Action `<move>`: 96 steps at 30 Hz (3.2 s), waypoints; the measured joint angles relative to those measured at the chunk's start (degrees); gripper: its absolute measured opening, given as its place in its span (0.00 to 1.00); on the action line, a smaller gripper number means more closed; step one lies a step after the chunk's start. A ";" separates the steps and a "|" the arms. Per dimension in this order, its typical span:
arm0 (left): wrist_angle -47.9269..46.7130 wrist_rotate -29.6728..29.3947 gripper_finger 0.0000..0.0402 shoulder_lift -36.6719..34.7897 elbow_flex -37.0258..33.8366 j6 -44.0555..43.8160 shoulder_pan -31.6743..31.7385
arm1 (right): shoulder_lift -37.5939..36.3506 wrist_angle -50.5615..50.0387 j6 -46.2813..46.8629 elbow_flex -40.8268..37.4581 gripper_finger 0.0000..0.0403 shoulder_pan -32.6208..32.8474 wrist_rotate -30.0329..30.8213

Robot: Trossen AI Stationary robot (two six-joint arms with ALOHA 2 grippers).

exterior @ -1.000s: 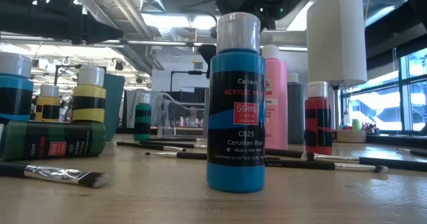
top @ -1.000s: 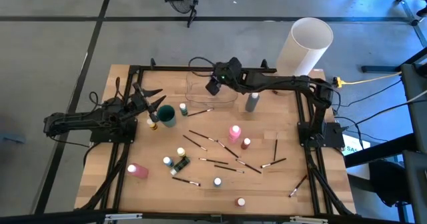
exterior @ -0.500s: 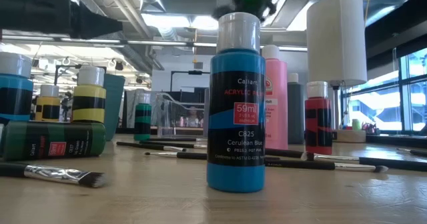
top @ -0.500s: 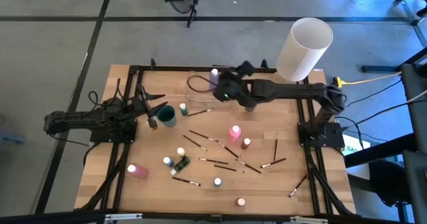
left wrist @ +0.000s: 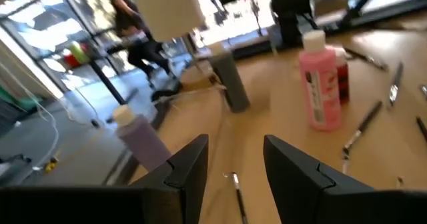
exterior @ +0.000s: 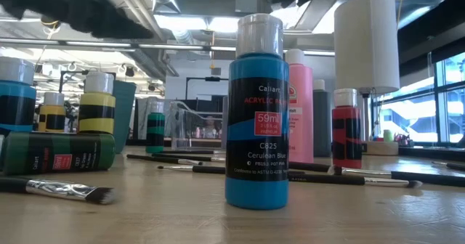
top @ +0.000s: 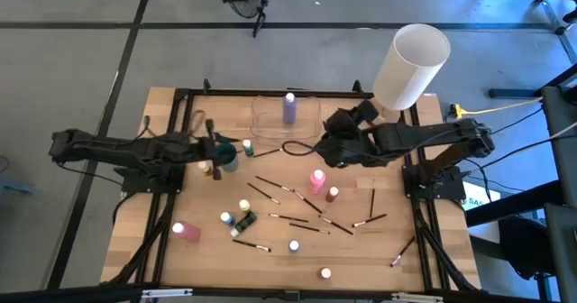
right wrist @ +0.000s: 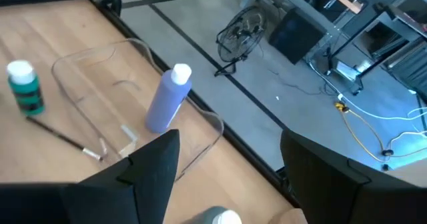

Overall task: Pick & Place Paint Supplies
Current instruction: Put the black paint brush into the green cup

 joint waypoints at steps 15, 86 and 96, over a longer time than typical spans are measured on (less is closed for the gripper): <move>-16.85 -1.53 0.35 33.26 22.72 -3.83 -2.57 | 0.00 -11.71 10.60 -0.02 0.65 8.34 -0.01; -19.79 21.52 0.35 66.02 42.36 -14.90 3.36 | 7.96 28.18 -0.79 -0.04 0.65 45.02 10.50; -19.44 17.40 0.35 66.02 43.37 -18.07 1.67 | 7.96 37.91 -10.83 -0.04 0.65 42.69 10.42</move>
